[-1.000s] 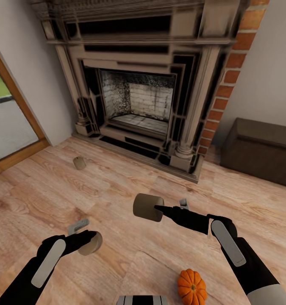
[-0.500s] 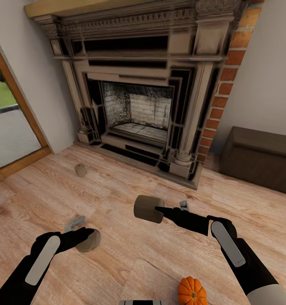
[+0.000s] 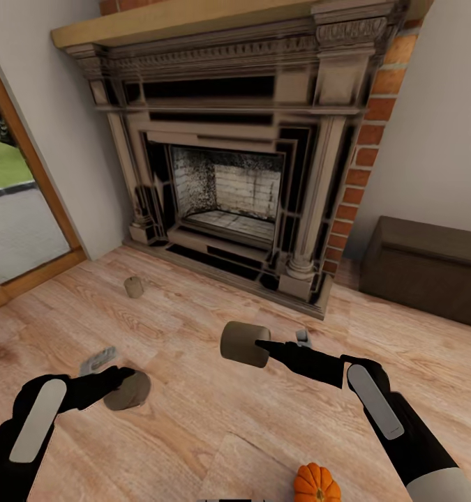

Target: Place each of the two pumpkins and all three candles from the living room inside a cabinet in the living room (use any cabinet), then make sure every cabinet is closed, and position the cauldron so it is next to a table in the living room.

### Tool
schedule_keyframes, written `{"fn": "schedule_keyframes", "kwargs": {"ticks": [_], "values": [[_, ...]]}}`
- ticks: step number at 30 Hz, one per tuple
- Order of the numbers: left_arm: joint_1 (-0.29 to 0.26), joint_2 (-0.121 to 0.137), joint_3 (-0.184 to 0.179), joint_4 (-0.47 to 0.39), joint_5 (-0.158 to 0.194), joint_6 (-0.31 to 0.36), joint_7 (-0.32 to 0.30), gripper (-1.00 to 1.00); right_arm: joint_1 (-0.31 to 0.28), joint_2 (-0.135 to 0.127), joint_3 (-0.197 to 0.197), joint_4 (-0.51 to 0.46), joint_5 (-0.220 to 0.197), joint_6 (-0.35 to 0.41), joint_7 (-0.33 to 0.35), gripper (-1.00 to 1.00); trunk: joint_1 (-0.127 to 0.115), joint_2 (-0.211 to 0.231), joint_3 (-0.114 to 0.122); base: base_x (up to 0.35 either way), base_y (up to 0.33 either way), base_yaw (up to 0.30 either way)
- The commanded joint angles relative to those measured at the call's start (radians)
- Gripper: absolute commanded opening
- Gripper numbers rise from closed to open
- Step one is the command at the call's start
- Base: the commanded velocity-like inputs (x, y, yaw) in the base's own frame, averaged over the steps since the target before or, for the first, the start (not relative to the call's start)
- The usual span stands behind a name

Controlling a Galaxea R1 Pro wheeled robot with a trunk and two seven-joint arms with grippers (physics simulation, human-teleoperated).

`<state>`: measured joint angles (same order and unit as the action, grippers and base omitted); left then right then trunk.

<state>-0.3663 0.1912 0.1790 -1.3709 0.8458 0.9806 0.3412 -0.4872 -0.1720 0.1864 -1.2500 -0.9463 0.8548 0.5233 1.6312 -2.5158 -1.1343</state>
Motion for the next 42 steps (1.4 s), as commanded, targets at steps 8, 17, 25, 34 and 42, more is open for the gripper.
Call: {"fn": "schedule_keyframes", "kwargs": {"ticks": [8, 17, 25, 34, 42], "values": [[0.000, 0.007, 0.111, -0.025, 0.131, 0.010, 0.015, -1.00, -0.001, 0.000, 0.001, 0.001, 0.001, 0.002, 0.001, -1.00, -0.004, 0.002, 0.030, 0.000, 0.000, 0.000], [0.000, 0.027, 0.106, -0.025, 0.209, 0.010, 0.019, -1.00, -0.001, -0.001, 0.001, 0.002, 0.000, -0.010, 0.001, -1.00, -0.008, 0.004, 0.065, -0.073, 0.000, 0.000], [0.000, 0.028, 0.108, -0.025, 0.210, 0.010, 0.019, -1.00, -0.001, -0.001, 0.001, 0.003, 0.000, -0.010, 0.001, -1.00, -0.011, 0.006, 0.096, -0.003, 0.000, 0.000], [0.001, 0.027, 0.110, -0.026, 0.215, 0.010, 0.019, -1.00, -0.001, 0.000, 0.000, 0.020, 0.000, -0.010, 0.001, -1.00, -0.013, 0.006, 0.112, -0.058, 0.000, -0.140], [0.002, 0.027, 0.111, -0.027, 0.214, 0.010, 0.019, -1.00, -0.001, 0.000, -0.001, 0.034, 0.000, -0.010, 0.001, -1.00, -0.013, 0.006, 0.115, -0.142, 0.000, -0.103]]}}
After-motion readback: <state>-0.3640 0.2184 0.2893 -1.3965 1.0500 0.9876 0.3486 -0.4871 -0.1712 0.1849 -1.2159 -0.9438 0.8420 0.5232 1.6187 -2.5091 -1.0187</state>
